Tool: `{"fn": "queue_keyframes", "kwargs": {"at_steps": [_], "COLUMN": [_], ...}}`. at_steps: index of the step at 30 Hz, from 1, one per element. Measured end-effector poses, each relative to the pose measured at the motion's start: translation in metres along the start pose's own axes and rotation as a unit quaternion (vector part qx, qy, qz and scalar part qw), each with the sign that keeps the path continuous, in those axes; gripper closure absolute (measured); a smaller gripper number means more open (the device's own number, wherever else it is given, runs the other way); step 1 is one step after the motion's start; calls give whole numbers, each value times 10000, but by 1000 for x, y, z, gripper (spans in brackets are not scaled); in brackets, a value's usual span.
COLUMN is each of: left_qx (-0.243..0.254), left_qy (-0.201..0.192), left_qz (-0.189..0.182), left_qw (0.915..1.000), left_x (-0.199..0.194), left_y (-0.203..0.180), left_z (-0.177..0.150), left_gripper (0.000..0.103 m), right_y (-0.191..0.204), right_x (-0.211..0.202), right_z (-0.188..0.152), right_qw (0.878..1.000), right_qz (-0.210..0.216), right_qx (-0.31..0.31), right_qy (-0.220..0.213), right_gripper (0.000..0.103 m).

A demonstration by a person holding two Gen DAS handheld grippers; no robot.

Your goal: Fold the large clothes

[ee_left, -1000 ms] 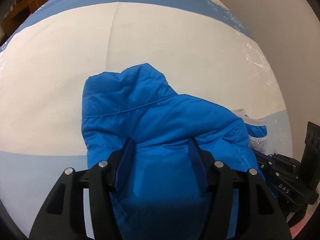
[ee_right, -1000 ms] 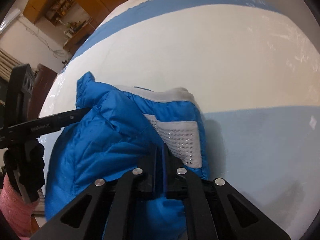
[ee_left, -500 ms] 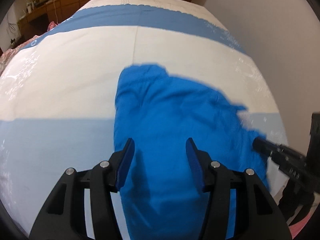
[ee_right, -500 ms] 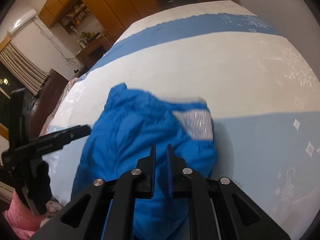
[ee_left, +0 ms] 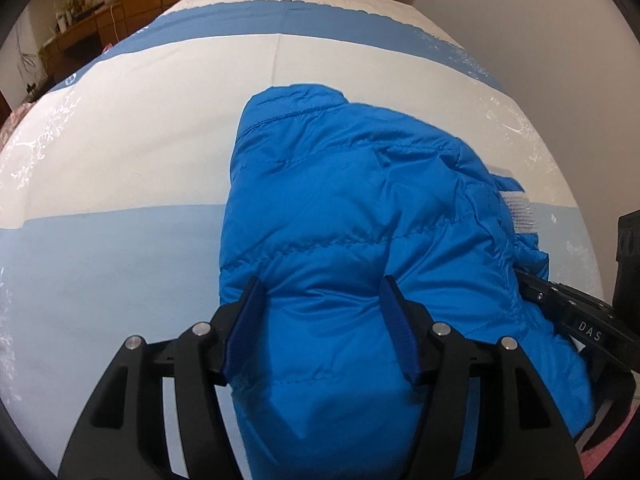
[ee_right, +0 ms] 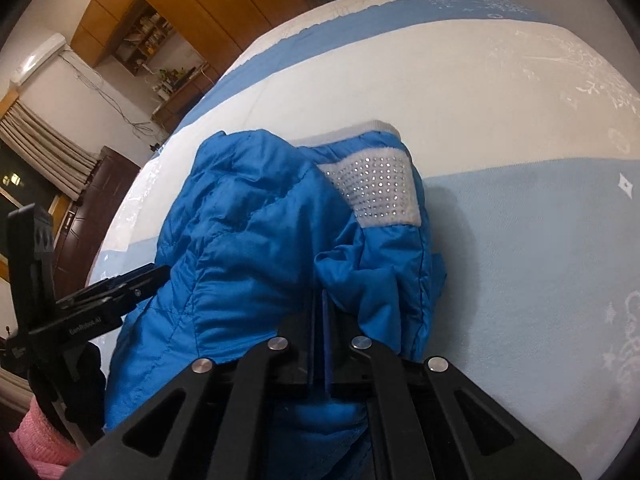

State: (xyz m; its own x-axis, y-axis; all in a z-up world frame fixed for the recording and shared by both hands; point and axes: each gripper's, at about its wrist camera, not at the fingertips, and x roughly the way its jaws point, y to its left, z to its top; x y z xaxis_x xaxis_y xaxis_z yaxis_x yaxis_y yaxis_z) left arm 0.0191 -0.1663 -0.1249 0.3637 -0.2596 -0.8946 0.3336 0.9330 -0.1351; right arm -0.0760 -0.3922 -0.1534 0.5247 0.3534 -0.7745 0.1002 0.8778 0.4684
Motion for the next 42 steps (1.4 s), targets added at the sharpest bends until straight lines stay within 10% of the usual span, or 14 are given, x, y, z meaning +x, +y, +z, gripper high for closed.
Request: {"fn": "queue_keyframes", "kwargs": {"at_steps": [6, 17, 42], "left_qx": [3, 89, 186], "left_qy": [-58, -41, 253], "left_qz": [70, 119, -646], "left_qw": [10000, 9999, 9974], "left_x": [-31, -51, -24], "left_y": [16, 34, 44], "left_z": [1, -14, -11], "left_gripper": [44, 33, 23], "right_y": [17, -13, -23], "right_x": [-43, -58, -6], "right_z": [9, 12, 5], "right_qw": [9992, 9988, 9926], "right_qz": [35, 280, 846], "right_qx": [-147, 304, 648], "right_qy": [-380, -269, 575], "right_gripper": [68, 39, 24]}}
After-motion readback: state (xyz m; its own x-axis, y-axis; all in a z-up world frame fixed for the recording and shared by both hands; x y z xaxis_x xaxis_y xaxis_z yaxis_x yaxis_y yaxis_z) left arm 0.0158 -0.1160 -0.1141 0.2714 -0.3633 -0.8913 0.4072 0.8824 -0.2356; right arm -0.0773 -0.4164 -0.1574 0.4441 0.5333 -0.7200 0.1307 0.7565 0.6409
